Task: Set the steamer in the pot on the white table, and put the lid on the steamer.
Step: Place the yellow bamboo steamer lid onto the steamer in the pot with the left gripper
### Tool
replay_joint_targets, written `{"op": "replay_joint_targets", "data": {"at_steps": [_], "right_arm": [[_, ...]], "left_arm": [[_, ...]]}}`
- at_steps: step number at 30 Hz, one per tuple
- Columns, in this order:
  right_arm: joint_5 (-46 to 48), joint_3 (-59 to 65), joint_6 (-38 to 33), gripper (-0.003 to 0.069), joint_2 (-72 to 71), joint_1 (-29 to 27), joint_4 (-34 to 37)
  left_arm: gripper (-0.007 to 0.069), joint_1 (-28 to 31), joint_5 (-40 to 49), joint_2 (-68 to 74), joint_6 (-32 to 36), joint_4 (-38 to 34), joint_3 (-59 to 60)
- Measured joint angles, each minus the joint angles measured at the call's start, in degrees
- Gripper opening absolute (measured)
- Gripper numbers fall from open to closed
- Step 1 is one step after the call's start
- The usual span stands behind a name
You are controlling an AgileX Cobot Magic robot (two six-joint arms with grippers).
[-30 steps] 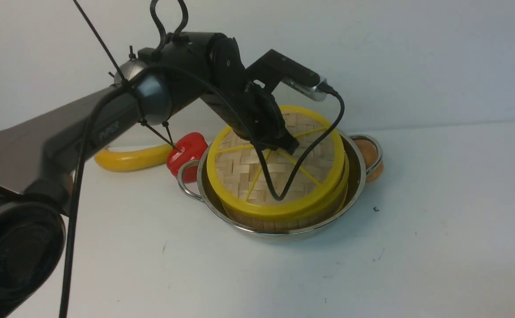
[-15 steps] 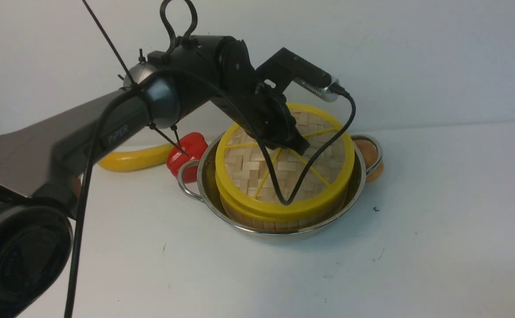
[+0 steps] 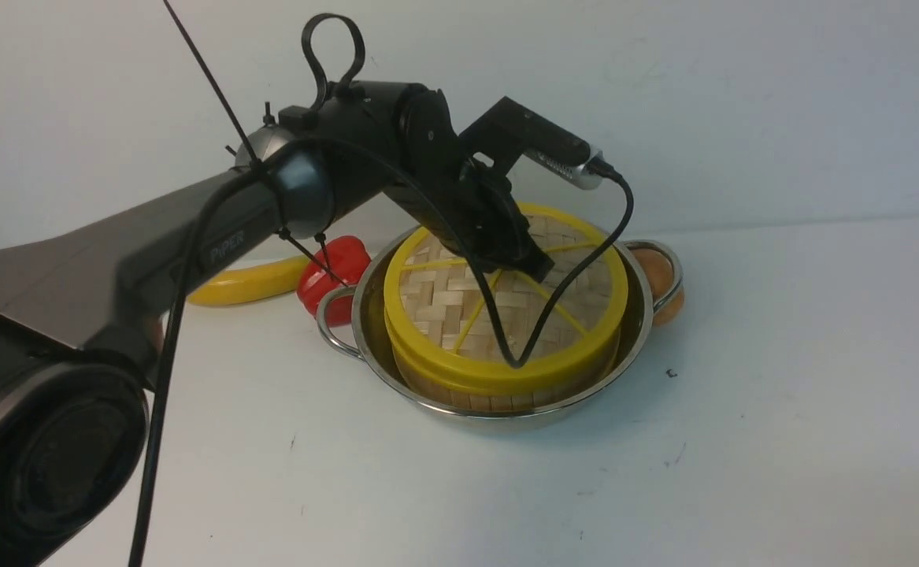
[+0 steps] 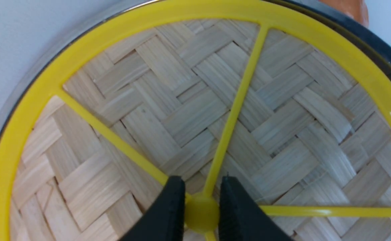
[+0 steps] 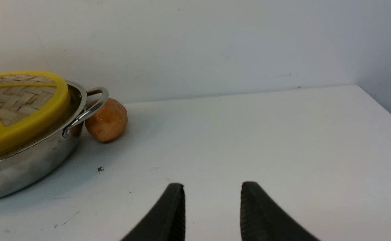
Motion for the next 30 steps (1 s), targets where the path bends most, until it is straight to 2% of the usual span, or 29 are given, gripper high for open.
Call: {"op": "replay_joint_targets", "data": {"at_steps": [13, 30], "right_arm": [[0.0, 0.0, 0.0, 0.0248, 0.0, 0.0, 0.0], [0.0, 0.0, 0.0, 0.0248, 0.0, 0.0, 0.0]], "left_arm": [[0.0122, -0.06, 0.0, 0.05, -5.72, 4.09, 0.0], [0.0122, -0.06, 0.04, -0.19, -7.25, 3.93, 0.0]]}}
